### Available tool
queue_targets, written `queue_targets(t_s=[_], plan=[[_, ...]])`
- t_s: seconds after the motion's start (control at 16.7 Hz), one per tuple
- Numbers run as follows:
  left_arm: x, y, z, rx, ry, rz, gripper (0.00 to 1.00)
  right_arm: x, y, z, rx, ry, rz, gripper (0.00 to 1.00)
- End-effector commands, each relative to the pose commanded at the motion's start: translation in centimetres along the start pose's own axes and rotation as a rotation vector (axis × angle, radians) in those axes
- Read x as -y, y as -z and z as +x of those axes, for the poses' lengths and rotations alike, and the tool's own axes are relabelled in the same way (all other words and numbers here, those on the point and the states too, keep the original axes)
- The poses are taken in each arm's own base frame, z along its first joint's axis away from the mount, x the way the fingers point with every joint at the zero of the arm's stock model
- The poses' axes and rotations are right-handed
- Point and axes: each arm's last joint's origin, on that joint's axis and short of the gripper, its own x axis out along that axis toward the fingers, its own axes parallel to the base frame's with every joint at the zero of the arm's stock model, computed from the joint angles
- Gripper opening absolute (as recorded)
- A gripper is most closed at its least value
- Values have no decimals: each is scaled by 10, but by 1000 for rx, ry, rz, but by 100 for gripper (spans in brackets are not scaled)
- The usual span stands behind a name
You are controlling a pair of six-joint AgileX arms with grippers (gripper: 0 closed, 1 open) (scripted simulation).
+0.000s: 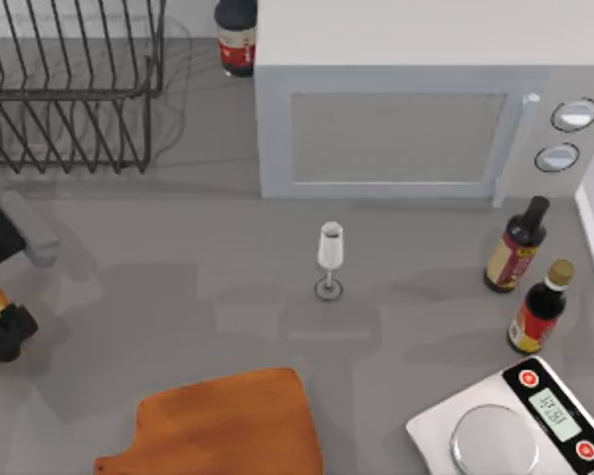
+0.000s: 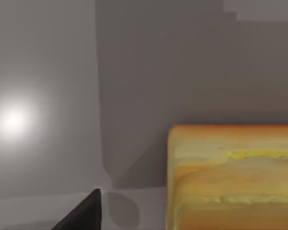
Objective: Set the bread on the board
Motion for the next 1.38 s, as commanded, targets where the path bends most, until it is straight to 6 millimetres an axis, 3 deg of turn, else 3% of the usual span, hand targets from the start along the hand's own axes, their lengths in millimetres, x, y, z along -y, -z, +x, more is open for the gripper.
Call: queue_targets(t_s=[0.12, 0.36, 1.14, 1.38], plan=[[1, 1, 10, -5, 7, 0, 100, 0, 0, 0, 0, 0, 0, 100], [1, 1, 11, -5, 8, 0, 100, 0, 0, 0, 0, 0, 0, 100], [1, 1, 11, -5, 8, 0, 2, 0, 0, 0, 0, 0, 0, 100], [1, 1, 11, -5, 8, 0, 0, 0, 0, 0, 0, 0, 0, 100]])
